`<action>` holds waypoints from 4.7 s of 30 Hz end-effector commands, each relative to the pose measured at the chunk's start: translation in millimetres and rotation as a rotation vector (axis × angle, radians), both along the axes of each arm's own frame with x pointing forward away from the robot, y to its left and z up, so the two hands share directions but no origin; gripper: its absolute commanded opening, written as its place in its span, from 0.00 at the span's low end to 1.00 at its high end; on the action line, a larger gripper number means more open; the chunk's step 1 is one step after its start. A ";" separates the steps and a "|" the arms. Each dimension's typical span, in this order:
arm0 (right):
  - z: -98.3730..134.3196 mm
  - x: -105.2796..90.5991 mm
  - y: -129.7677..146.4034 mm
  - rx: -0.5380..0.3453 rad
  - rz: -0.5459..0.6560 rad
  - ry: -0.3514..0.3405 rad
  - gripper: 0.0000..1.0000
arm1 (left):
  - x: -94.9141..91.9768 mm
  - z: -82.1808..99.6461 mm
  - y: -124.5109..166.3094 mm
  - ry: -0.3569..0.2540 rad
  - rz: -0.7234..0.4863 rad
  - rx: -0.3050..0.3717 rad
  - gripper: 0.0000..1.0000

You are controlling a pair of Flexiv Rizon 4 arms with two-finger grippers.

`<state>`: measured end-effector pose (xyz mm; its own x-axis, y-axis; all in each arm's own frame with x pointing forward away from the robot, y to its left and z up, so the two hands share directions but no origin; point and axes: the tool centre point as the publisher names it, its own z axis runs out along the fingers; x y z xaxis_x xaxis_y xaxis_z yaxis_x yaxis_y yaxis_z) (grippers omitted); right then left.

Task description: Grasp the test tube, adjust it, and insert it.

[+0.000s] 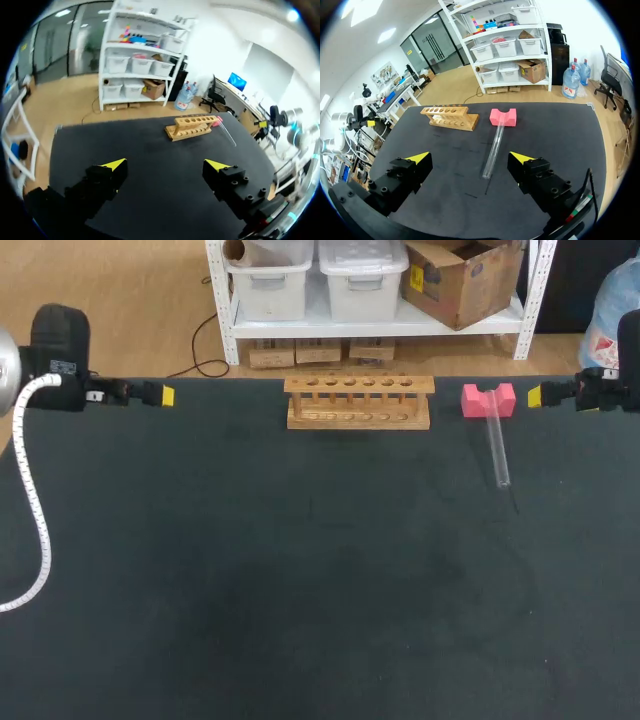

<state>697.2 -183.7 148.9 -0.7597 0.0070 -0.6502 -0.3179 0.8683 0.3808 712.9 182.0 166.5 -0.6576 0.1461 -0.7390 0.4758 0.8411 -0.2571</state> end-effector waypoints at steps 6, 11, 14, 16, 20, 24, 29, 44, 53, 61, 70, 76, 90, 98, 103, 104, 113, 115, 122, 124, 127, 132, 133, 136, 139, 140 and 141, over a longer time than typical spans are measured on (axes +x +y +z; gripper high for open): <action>-0.6 0.4 -0.3 0.001 0.002 -0.001 1.00 | 9.4 -1.3 -1.3 -0.286 -0.366 0.004 1.00; -0.6 0.4 -0.3 0.001 0.002 -0.001 1.00 | 19.5 -6.5 -10.4 -0.422 -0.489 0.002 1.00; -0.6 0.4 -0.3 0.001 0.002 -0.001 1.00 | 28.6 -11.6 -16.6 -0.471 -0.539 0.010 1.00; -0.6 0.4 -0.3 0.001 0.002 -0.001 1.00 | 36.2 -14.5 -18.0 -0.500 -0.574 -0.009 1.00; -0.6 0.4 -0.3 0.001 0.002 -0.001 1.00 | 50.2 -21.4 -19.4 -0.548 -0.638 -0.015 1.00; -0.6 0.4 -0.3 0.001 0.002 -0.001 1.00 | 62.9 -28.3 -19.4 -0.560 -0.693 -0.042 1.00; -0.6 0.4 -0.3 0.001 0.002 -0.001 1.00 | 80.0 -38.0 -19.6 -0.577 -0.716 -0.062 1.00; -0.6 0.4 -0.3 0.001 0.002 -0.001 1.00 | 120.6 -52.4 -41.3 -0.551 -0.773 -0.098 1.00; -0.6 0.4 -0.3 0.001 0.002 -0.001 1.00 | 140.7 -67.1 -53.7 -0.508 -0.806 -0.094 1.00; -0.6 0.4 -0.3 0.001 0.002 -0.001 1.00 | 146.4 -72.5 -62.5 -0.499 -0.818 -0.121 1.00; -0.6 0.4 -0.3 0.001 0.002 -0.001 1.00 | 144.4 -70.9 -62.6 -0.491 -0.782 -0.120 1.00; -0.6 0.4 -0.3 0.001 0.002 -0.001 1.00 | 144.4 -70.9 -62.6 -0.491 -0.782 -0.120 1.00; 13.9 6.0 27.6 -0.384 -0.180 -0.117 1.00 | 144.4 -70.9 -62.6 -0.491 -0.782 -0.120 1.00; 2.9 20.6 38.3 -0.585 -0.441 -0.127 1.00 | 144.4 -70.9 -62.6 -0.491 -0.782 -0.120 1.00; -1.8 31.2 34.5 -0.641 -0.533 -0.145 1.00 | 144.4 -70.9 -62.6 -0.491 -0.782 -0.120 1.00; -3.5 33.5 33.8 -0.643 -0.534 -0.144 1.00 | 144.4 -70.9 -62.6 -0.491 -0.782 -0.120 1.00; -29.1 49.9 23.1 -0.772 -0.552 -0.109 1.00 | 144.4 -70.9 -62.6 -0.491 -0.782 -0.120 1.00; -34.6 51.9 21.7 -0.779 -0.565 -0.104 1.00 | 144.4 -70.9 -62.6 -0.491 -0.782 -0.120 1.00; -54.2 61.5 22.9 -0.808 -0.602 -0.071 1.00 | 144.4 -70.9 -62.6 -0.491 -0.782 -0.120 1.00; -60.9 64.1 26.0 -0.810 -0.608 -0.070 1.00 | 144.4 -70.9 -62.6 -0.491 -0.782 -0.120 1.00; -69.2 67.7 30.5 -0.823 -0.618 -0.074 1.00 | 144.4 -70.9 -62.6 -0.491 -0.782 -0.120 1.00; -83.0 77.4 37.2 -0.844 -0.605 -0.075 1.00 | 144.4 -70.9 -62.6 -0.491 -0.782 -0.120 1.00; -84.7 79.8 38.3 -0.845 -0.599 -0.080 1.00 | 144.4 -70.9 -62.6 -0.491 -0.782 -0.120 1.00; -90.1 86.4 38.1 -0.838 -0.575 -0.078 1.00 | 144.4 -70.9 -62.6 -0.491 -0.782 -0.120 1.00; -94.6 92.2 35.8 -0.819 -0.552 -0.065 1.00 | 144.4 -70.9 -62.6 -0.491 -0.782 -0.120 1.00; -96.0 93.6 35.1 -0.809 -0.547 -0.059 1.00 | 144.4 -70.9 -62.6 -0.491 -0.782 -0.120 1.00; -97.0 94.5 34.2 -0.795 -0.546 -0.051 1.00 | 144.4 -70.9 -62.6 -0.491 -0.782 -0.120 1.00</action>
